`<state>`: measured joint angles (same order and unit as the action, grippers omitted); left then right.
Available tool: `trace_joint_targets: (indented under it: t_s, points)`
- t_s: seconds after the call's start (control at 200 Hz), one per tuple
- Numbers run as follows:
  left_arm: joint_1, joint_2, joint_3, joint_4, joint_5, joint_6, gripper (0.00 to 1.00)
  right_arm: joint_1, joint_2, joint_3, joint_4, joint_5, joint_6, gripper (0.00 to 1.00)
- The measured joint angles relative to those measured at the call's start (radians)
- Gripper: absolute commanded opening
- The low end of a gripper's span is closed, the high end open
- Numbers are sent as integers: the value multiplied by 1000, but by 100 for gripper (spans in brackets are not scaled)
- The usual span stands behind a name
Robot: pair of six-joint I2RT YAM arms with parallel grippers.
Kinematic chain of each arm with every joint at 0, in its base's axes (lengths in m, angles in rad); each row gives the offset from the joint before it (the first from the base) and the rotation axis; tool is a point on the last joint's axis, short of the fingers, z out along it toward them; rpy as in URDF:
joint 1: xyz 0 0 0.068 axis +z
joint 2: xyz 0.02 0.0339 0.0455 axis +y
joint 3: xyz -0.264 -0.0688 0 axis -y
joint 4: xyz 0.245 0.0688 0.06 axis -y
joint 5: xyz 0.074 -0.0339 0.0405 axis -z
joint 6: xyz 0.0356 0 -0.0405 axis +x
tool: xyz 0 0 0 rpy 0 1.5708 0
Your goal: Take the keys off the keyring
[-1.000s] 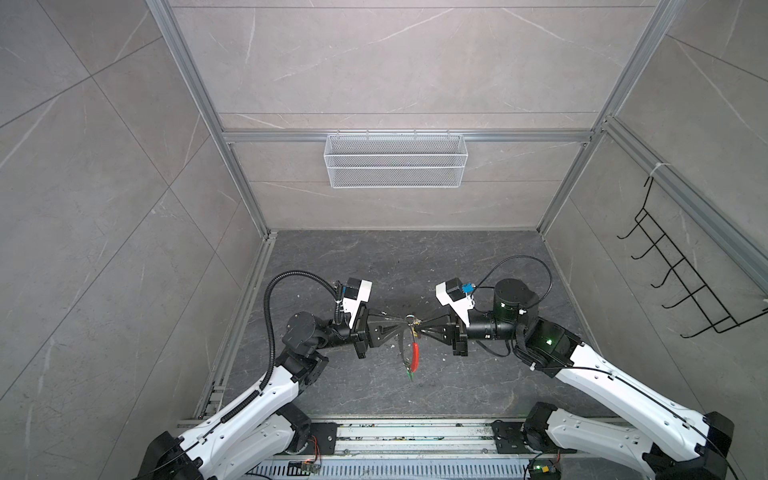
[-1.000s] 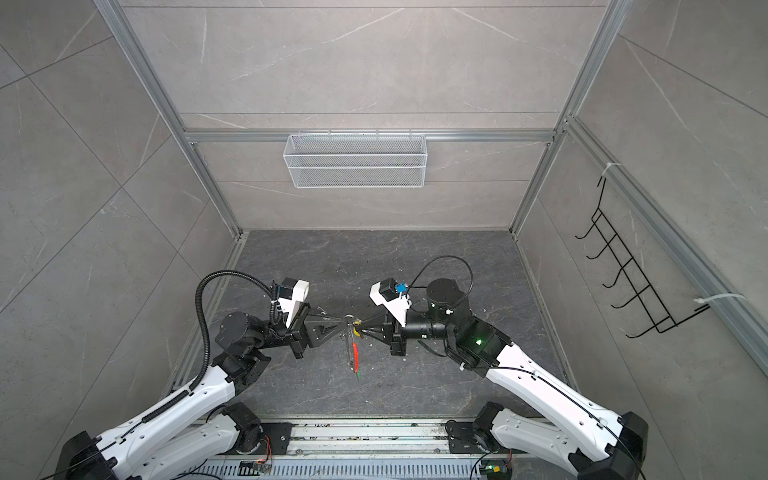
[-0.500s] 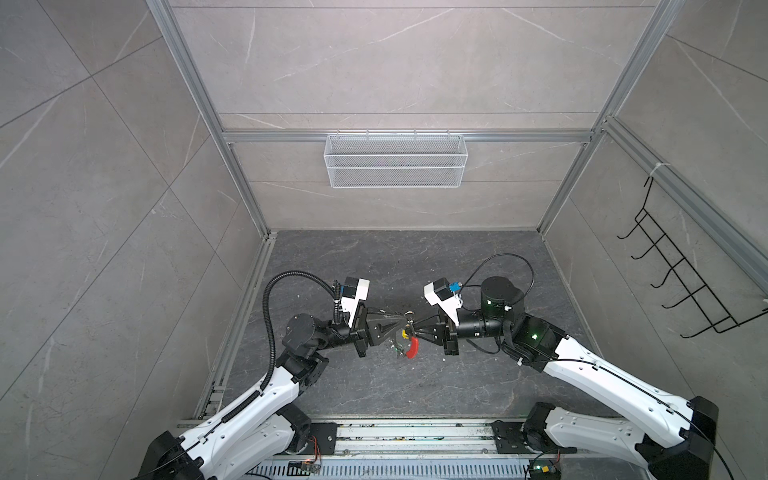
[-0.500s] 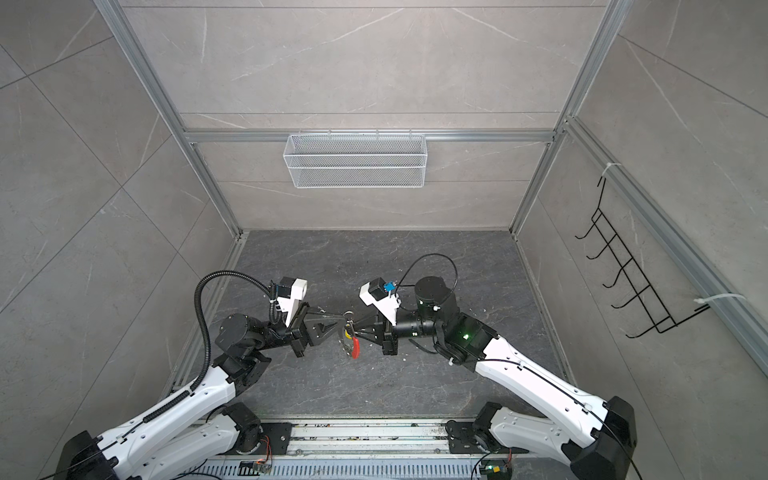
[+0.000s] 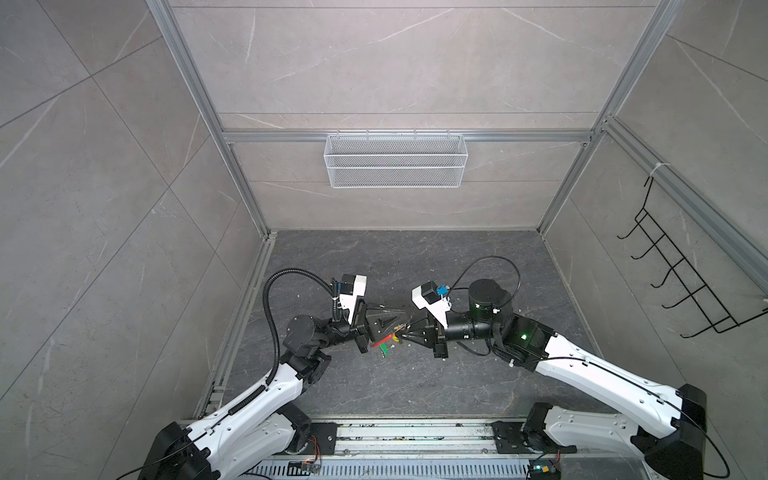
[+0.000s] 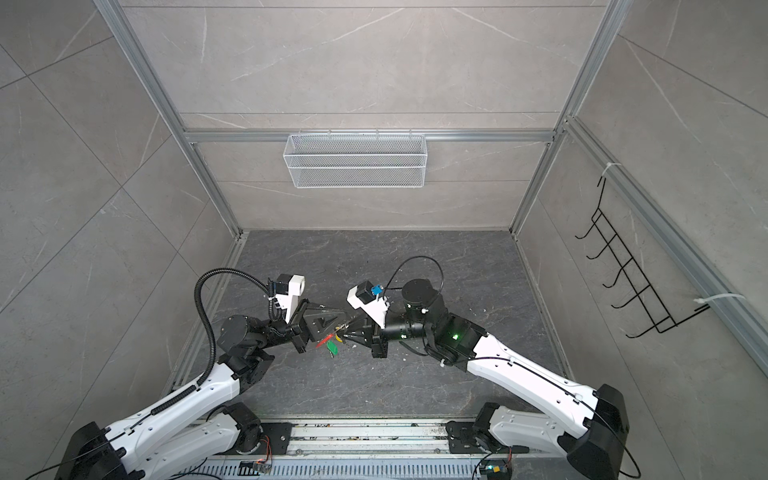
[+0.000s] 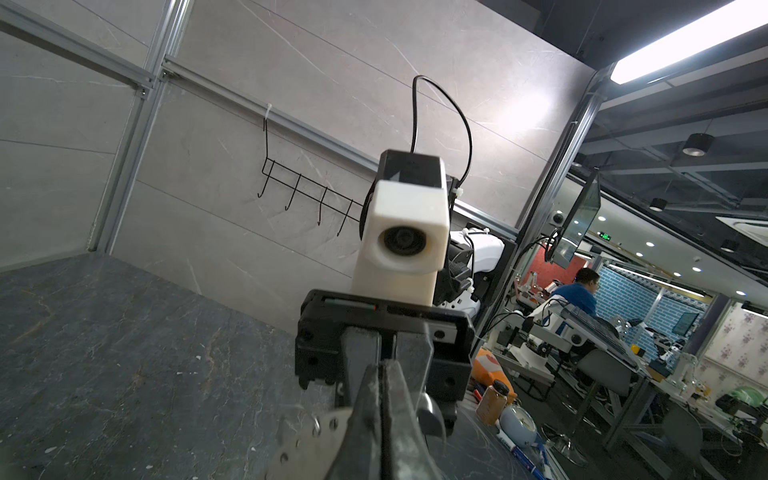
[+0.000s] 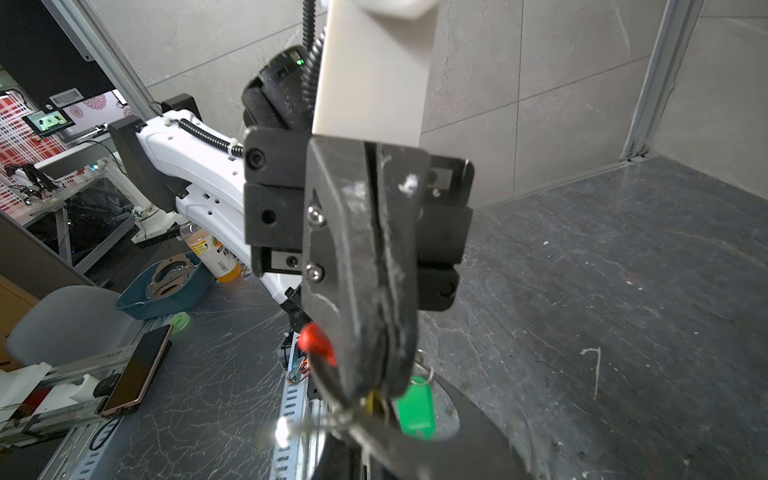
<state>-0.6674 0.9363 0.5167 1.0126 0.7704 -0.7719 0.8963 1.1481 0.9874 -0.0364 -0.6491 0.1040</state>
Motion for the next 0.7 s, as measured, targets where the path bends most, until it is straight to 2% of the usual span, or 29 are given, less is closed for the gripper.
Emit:
trace_joint_targets:
  t_s: [0.265,0.485,0.595,0.7]
  points:
    - [-2,-2,0,27,-8,-10,0,3,9,0,-23,47,-4,0]
    - [-2,-76,1,-96,-37,26,0,3,-6,0,-57,78,-16,0]
    - [-2,-123,1,-189,-66,69,25,3,-22,1,-80,90,-24,0]
    - [-3,-153,4,-272,-96,101,38,3,-34,6,-98,101,-31,0]
